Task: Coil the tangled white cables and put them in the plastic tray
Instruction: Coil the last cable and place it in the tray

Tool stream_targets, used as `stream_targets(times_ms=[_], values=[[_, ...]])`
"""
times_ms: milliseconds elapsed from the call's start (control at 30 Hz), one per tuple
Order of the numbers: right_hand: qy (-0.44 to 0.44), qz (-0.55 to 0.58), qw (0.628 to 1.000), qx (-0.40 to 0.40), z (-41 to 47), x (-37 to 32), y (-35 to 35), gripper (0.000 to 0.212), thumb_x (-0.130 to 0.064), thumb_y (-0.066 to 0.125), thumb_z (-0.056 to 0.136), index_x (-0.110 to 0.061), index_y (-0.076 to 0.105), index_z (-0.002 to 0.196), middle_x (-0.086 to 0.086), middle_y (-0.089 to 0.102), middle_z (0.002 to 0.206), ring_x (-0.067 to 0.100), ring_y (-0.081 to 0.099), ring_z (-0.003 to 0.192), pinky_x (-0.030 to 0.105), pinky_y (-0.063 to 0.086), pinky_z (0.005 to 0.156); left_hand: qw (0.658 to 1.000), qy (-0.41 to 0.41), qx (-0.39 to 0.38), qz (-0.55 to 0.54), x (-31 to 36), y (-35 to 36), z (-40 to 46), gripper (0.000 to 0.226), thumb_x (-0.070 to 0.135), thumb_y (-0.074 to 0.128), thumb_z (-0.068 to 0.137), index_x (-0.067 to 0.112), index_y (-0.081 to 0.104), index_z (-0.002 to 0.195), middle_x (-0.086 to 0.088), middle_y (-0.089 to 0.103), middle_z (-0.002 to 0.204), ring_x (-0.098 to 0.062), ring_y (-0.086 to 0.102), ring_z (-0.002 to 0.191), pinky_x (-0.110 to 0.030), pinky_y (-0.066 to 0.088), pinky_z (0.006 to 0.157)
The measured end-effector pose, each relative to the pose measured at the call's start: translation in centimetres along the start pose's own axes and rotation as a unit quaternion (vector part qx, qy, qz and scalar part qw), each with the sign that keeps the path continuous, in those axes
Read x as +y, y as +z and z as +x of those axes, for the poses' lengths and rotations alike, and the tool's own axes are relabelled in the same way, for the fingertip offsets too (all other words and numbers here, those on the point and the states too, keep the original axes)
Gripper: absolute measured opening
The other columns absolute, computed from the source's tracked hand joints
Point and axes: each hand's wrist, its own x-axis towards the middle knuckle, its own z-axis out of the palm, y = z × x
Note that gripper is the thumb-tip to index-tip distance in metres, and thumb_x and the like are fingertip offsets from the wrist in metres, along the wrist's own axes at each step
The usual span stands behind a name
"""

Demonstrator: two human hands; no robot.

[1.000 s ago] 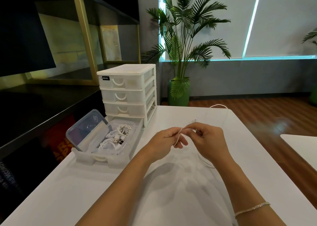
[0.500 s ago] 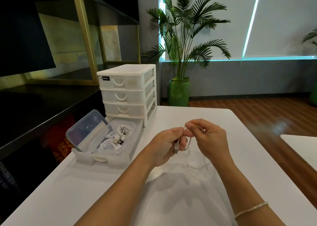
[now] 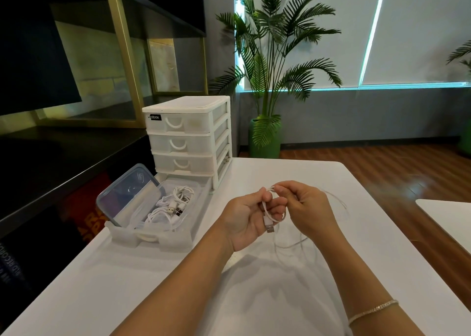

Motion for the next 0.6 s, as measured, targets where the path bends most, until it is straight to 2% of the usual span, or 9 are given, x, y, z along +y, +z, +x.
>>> stream_targets(times_ms=[100, 200, 333, 400, 500, 600], values=[[-0.003, -0.002, 1.0, -0.004, 0.06, 0.05, 0.04, 0.023, -0.019, 0.049, 0.094, -0.012, 0.07, 0.1, -0.012, 0.061, 0.081, 0.004, 0.054, 0.075, 0.006, 0.039, 0.068, 0.999, -0.012, -0.01, -0.03, 0.29, 0.02, -0.08, 0.041, 0.013, 0.034, 0.099, 0.003, 0.06, 0.069, -0.012, 0.066, 0.067, -0.013, 0.06, 0.049, -0.02, 0.051, 0.047], [-0.004, 0.01, 1.0, -0.007, 0.06, 0.16, 0.1, 0.024, -0.021, 0.047, 0.095, -0.016, 0.069, 0.1, -0.021, 0.057, 0.073, -0.001, 0.054, 0.071, 0.008, 0.04, 0.068, 0.999, -0.004, -0.021, -0.041, 0.31, -0.15, 0.14, 0.048, 0.013, 0.033, 0.099, 0.001, 0.072, 0.073, -0.008, 0.064, 0.066, -0.009, 0.056, 0.046, -0.019, 0.046, 0.041], [0.023, 0.07, 0.997, -0.002, 0.17, 0.45, -0.06, 0.025, -0.02, 0.043, 0.097, -0.021, 0.068, 0.101, -0.011, 0.06, 0.071, 0.002, 0.057, 0.066, 0.008, 0.043, 0.065, 0.998, 0.008, -0.055, -0.02, 0.33, -0.2, 0.07, 0.038, 0.01, 0.029, 0.1, -0.002, 0.065, 0.101, -0.003, 0.06, 0.064, -0.007, 0.053, 0.047, -0.018, 0.046, 0.045], [0.033, 0.114, 0.993, -0.01, 0.15, 0.46, -0.22, 0.028, -0.019, 0.042, 0.097, -0.03, 0.068, 0.092, -0.007, 0.06, 0.067, 0.0, 0.053, 0.051, 0.007, 0.041, 0.052, 0.998, 0.018, -0.063, 0.003, 0.43, -0.22, 0.11, 0.034, 0.008, 0.029, 0.1, -0.002, 0.06, 0.108, 0.0, 0.057, 0.06, -0.006, 0.051, 0.047, -0.018, 0.047, 0.048], [0.039, 0.147, 0.987, -0.049, 0.02, 0.17, -0.31, 0.029, -0.018, 0.04, 0.098, -0.03, 0.067, 0.097, -0.002, 0.061, 0.067, 0.002, 0.044, 0.04, 0.012, 0.038, 0.041, 0.998, 0.038, -0.058, -0.002, 0.58, -0.44, 0.23, 0.033, 0.009, 0.029, 0.1, -0.001, 0.058, 0.11, 0.001, 0.055, 0.056, -0.008, 0.052, 0.049, -0.019, 0.049, 0.052], [0.034, 0.116, 0.989, -0.084, -0.07, 0.11, 0.04, 0.026, -0.023, 0.04, 0.098, -0.034, 0.064, 0.099, -0.015, 0.058, 0.055, 0.0, 0.047, 0.041, 0.009, 0.039, 0.044, 0.997, 0.047, -0.063, -0.015, 0.6, -0.86, 0.33, 0.032, 0.011, 0.029, 0.1, -0.001, 0.056, 0.112, 0.0, 0.056, 0.055, -0.009, 0.055, 0.052, -0.02, 0.053, 0.059]])
